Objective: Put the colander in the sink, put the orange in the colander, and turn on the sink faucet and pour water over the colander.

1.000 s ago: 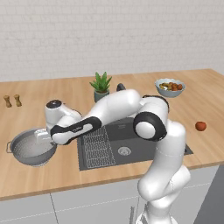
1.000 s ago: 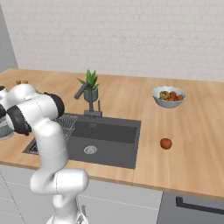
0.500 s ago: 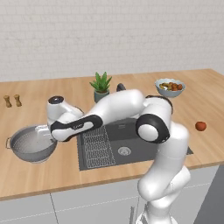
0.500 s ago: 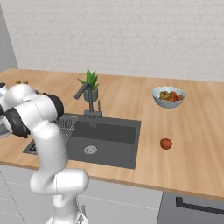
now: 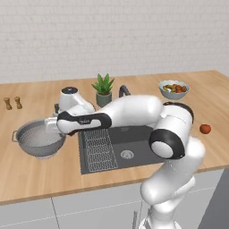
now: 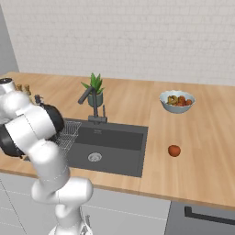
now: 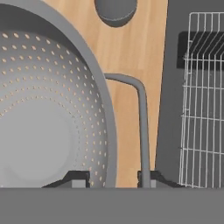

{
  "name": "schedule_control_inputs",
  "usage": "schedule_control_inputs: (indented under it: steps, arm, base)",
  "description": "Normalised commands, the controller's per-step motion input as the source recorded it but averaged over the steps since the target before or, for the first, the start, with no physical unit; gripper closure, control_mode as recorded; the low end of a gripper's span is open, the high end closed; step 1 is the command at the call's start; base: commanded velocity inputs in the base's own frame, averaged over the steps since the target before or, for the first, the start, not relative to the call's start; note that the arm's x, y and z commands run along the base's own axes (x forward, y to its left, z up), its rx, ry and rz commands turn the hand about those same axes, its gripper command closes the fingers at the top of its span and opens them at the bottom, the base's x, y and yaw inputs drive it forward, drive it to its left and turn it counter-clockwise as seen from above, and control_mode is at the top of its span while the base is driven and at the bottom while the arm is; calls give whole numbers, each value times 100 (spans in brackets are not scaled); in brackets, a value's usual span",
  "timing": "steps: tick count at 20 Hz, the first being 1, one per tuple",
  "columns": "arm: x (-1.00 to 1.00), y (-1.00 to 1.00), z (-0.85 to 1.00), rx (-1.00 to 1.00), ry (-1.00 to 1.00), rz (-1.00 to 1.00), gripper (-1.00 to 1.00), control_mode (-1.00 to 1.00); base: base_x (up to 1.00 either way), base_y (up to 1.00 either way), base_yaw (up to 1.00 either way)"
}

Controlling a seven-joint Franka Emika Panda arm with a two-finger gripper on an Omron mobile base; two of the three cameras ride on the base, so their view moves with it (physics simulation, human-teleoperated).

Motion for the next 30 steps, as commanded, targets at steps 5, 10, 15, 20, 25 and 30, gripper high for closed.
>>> schedule_control_inputs:
  steps: [5, 10, 15, 20, 25, 30]
  arm:
    - [-57, -97, 20, 0, 0, -2, 100, -100]
    - [-60, -100, 9, 0, 1, -3, 100, -100]
    - [-49, -100, 0, 0, 0, -6, 100, -100]
    - [-17, -100, 4, 0, 0, -5, 100, -100]
    - [5, -100, 21, 0, 1, -10, 100, -100]
    - [17, -100, 22, 0, 3, -9, 100, -100]
  base:
    - [0, 0, 0]
    - [0, 0, 0]
    - [0, 0, 0]
    - [0, 0, 0]
    - [0, 0, 0]
    - [0, 0, 0]
